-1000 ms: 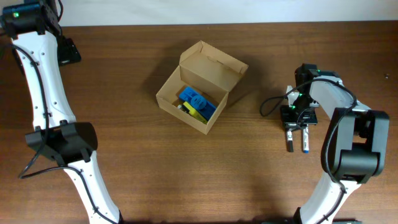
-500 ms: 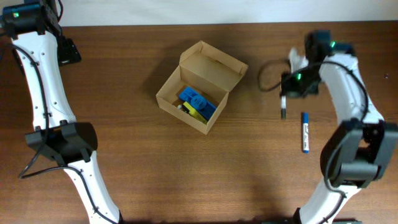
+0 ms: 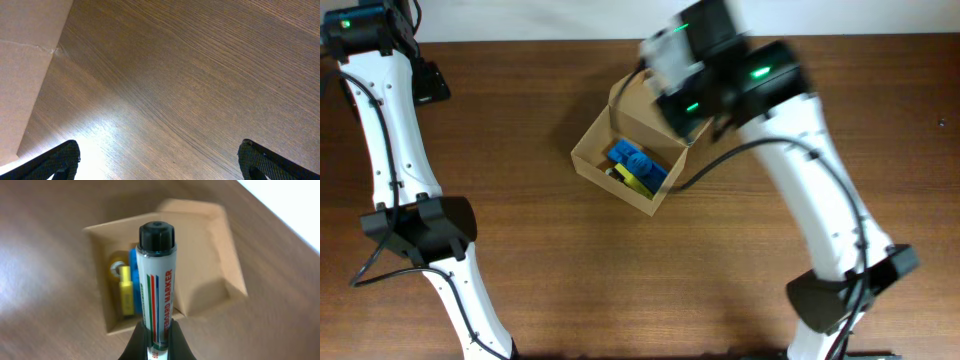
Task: Pack container
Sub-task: 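Carry the black-capped marker into the box and release it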
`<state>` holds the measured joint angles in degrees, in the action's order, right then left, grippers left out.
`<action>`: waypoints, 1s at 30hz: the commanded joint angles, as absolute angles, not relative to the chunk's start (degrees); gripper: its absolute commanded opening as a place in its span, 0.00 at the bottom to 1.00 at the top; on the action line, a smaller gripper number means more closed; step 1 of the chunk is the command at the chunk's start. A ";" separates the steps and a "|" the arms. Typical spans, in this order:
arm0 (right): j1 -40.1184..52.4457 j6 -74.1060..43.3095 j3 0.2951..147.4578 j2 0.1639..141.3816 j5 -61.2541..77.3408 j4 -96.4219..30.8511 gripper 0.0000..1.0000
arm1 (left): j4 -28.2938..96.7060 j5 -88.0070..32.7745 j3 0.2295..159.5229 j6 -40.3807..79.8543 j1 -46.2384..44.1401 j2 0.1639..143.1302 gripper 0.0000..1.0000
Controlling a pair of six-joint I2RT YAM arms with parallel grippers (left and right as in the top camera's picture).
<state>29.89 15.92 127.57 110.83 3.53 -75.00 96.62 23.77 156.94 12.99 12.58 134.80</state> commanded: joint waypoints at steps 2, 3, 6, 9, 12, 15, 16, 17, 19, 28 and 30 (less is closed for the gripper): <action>35.42 23.64 127.48 115.13 -3.92 -73.82 0.04 | 96.66 23.70 156.68 12.29 12.93 134.67 1.00; 35.94 23.62 127.48 116.44 -3.92 -73.23 0.04 | 96.66 23.70 156.68 12.29 12.91 134.67 1.00; 36.42 23.59 127.48 121.10 -3.73 -71.61 0.04 | 96.66 23.70 156.68 12.29 12.93 134.67 1.00; 36.25 23.55 127.48 125.60 -3.49 -71.11 0.04 | 96.66 23.70 156.68 12.29 12.93 134.67 1.00; 36.36 23.55 127.48 129.29 -2.37 -71.13 0.04 | 96.66 23.70 156.68 12.29 12.93 134.67 1.00; 36.42 23.49 127.48 132.90 0.19 -71.11 0.04 | 96.66 23.70 156.68 12.29 12.93 134.67 1.00; 36.42 23.07 127.48 134.10 0.45 -71.16 0.04 | 96.66 23.70 156.68 12.29 12.93 134.67 1.00; 36.42 22.85 127.48 134.89 0.54 -71.16 0.04 | 96.66 23.70 156.68 12.29 12.93 134.67 1.00; 36.42 22.81 127.48 136.55 1.32 -71.20 0.04 | 96.66 23.70 156.68 12.29 12.93 134.67 1.00; 36.82 21.91 127.39 140.07 4.75 -71.31 0.04 | 96.68 23.70 156.68 12.29 12.91 134.67 1.00; 37.01 20.86 127.37 140.68 4.73 -71.07 0.04 | 96.66 23.70 156.68 12.29 12.93 134.67 1.00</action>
